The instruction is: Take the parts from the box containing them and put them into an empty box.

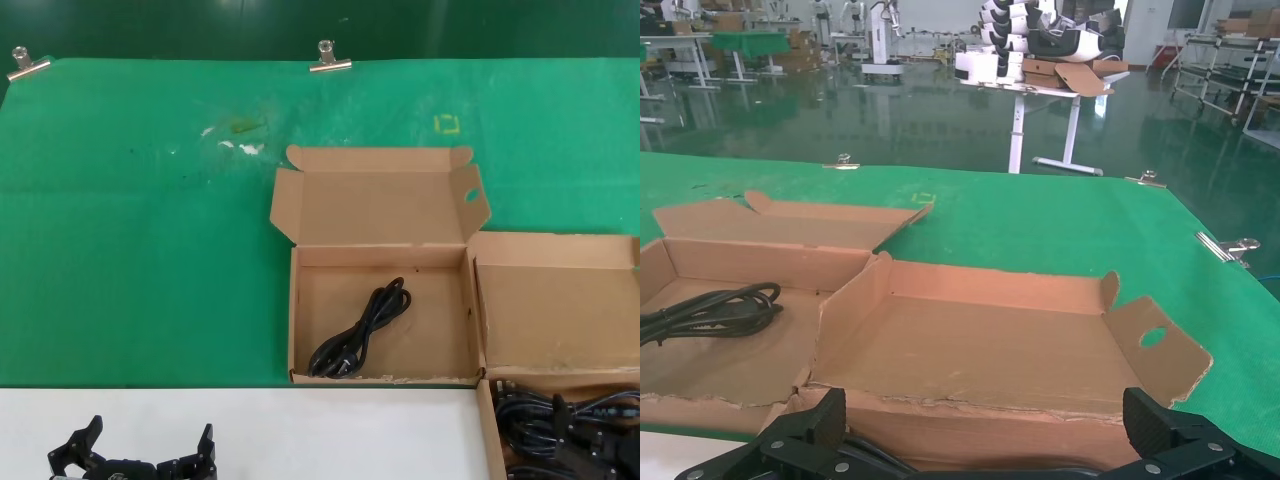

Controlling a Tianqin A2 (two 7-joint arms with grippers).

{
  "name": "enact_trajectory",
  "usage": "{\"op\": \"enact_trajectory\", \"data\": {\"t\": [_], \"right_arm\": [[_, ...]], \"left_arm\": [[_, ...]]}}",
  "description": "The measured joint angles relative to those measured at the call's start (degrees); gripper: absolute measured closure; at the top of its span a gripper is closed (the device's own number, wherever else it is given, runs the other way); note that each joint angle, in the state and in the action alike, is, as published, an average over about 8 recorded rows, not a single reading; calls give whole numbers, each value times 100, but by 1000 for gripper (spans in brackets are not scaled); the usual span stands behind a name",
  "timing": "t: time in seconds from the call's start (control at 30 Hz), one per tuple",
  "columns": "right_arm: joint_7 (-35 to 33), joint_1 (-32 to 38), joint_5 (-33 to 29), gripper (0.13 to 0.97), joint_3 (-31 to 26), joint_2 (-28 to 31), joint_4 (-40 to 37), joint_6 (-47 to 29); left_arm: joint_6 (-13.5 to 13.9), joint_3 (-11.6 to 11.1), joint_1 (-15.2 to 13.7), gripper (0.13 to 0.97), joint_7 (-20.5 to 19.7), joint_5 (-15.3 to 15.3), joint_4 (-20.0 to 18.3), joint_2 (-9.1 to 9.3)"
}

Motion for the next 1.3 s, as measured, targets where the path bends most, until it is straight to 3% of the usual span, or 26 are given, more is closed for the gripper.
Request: {"op": "enact_trajectory", "data": {"t": [1.3], "right_arm": [[0, 0, 0, 129, 0, 0, 0, 0]], "left_arm": [[0, 0, 0, 132, 0, 0, 0, 0]]}}
